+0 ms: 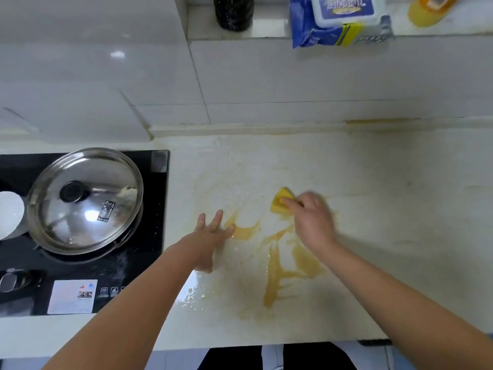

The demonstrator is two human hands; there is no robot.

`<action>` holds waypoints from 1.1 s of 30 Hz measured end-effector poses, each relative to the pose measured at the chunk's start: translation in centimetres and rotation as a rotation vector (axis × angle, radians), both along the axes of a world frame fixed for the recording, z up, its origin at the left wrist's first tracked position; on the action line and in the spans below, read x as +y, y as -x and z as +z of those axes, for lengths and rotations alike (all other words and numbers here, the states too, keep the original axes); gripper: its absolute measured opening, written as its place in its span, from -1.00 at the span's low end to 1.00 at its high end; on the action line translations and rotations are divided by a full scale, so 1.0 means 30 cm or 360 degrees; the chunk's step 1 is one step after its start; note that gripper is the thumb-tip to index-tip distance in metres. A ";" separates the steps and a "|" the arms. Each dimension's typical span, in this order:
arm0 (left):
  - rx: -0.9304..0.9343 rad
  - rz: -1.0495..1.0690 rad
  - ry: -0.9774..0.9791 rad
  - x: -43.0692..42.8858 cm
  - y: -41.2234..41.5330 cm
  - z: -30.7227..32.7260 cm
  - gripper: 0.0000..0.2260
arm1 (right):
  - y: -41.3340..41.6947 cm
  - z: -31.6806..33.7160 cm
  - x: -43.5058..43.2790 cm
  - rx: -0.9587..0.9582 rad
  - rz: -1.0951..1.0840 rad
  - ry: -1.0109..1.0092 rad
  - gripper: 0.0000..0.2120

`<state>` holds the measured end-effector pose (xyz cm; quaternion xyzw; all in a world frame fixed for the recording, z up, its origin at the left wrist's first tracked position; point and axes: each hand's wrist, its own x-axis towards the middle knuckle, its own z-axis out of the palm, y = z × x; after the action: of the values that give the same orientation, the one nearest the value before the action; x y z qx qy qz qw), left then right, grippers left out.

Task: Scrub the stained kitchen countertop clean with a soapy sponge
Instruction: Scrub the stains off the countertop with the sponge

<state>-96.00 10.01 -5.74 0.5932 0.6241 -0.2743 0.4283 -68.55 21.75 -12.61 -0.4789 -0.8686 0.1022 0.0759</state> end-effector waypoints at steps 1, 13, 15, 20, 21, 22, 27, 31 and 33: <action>-0.0005 0.0006 -0.0017 -0.001 0.000 -0.006 0.09 | -0.091 -0.002 0.069 -0.0034 -0.0303 -0.0021 -0.45; 0.0056 -0.0004 0.0013 0.002 -0.014 -0.005 0.06 | 0.171 -0.066 -0.202 -0.0049 -0.0394 0.0130 -0.33; 0.0064 -0.0001 0.0008 0.002 -0.017 -0.004 0.02 | 0.248 -0.037 -0.275 -0.0080 0.0045 0.0210 -0.33; 0.0074 0.0035 -0.0061 -0.020 -0.037 0.001 0.04 | 0.088 -0.011 -0.135 0.0078 -0.0323 0.0083 -0.51; 0.0078 0.0042 -0.0076 -0.029 -0.041 -0.004 0.04 | -0.004 -0.016 -0.082 0.0026 -0.0531 0.0054 -0.52; 0.0086 0.0042 -0.0082 -0.037 -0.043 -0.009 0.05 | -0.106 -0.015 -0.032 -0.0051 -0.0748 0.0056 -0.54; 0.0107 0.0022 -0.0080 -0.121 -0.057 -0.041 0.07 | -0.370 -0.004 -0.050 -0.0157 -0.1456 0.0030 -0.63; 0.0115 0.0014 -0.0044 -0.116 -0.064 -0.031 0.07 | -0.129 -0.059 -0.192 -0.0134 -0.1148 0.0048 -0.49; 0.0127 0.0004 0.0008 -0.100 -0.072 -0.013 0.08 | 0.019 -0.056 -0.261 -0.0104 -0.0754 0.0117 -0.43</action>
<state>-93.85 7.02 -6.13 0.5799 0.6408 -0.2988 0.4048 -69.11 13.93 -14.29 -0.6748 -0.7296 0.0975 0.0523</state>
